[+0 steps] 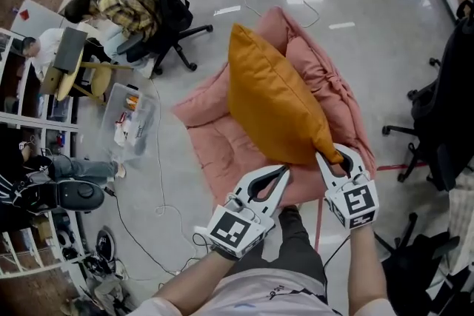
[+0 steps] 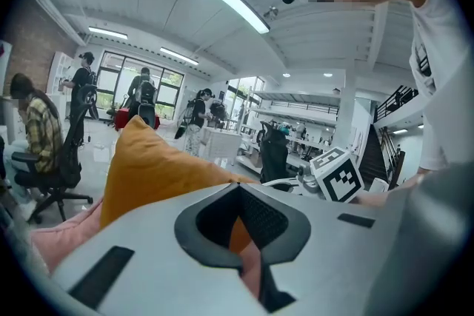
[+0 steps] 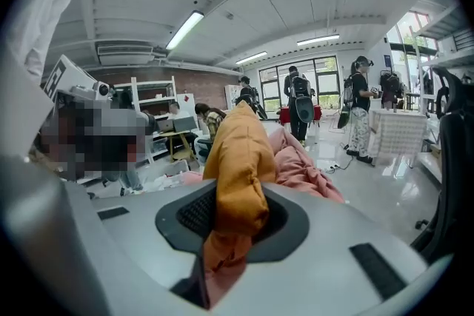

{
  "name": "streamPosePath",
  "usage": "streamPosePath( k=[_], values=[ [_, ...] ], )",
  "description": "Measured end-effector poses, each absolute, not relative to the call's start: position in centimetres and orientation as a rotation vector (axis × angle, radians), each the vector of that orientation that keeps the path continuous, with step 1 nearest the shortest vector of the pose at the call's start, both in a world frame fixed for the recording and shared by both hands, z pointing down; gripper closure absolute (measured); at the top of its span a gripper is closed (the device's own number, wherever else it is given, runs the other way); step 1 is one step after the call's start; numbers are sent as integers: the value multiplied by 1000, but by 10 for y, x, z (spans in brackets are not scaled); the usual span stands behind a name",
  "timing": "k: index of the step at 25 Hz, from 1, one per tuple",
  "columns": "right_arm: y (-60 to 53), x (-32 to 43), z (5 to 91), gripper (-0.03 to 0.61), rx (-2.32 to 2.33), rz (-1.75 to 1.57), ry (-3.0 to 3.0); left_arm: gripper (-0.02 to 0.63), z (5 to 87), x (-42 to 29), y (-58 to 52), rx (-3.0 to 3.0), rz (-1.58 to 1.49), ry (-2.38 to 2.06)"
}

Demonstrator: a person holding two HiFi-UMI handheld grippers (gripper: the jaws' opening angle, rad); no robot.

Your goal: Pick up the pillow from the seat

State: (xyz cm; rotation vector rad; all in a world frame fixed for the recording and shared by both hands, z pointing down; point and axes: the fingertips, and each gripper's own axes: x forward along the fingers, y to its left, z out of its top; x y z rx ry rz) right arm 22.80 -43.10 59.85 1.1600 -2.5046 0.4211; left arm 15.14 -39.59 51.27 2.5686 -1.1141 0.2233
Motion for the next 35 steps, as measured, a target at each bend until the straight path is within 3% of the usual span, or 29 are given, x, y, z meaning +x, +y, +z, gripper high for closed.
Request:
streamPosePath(
  k=[13, 35],
  values=[
    [-406, 148, 532, 525, 1226, 421, -2580, 604, 477, 55, -337, 2550, 115, -1260],
    [-310, 29, 303, 528, 1265, -63, -2647, 604, 336, -75, -241, 2638, -124, -1314]
  ],
)
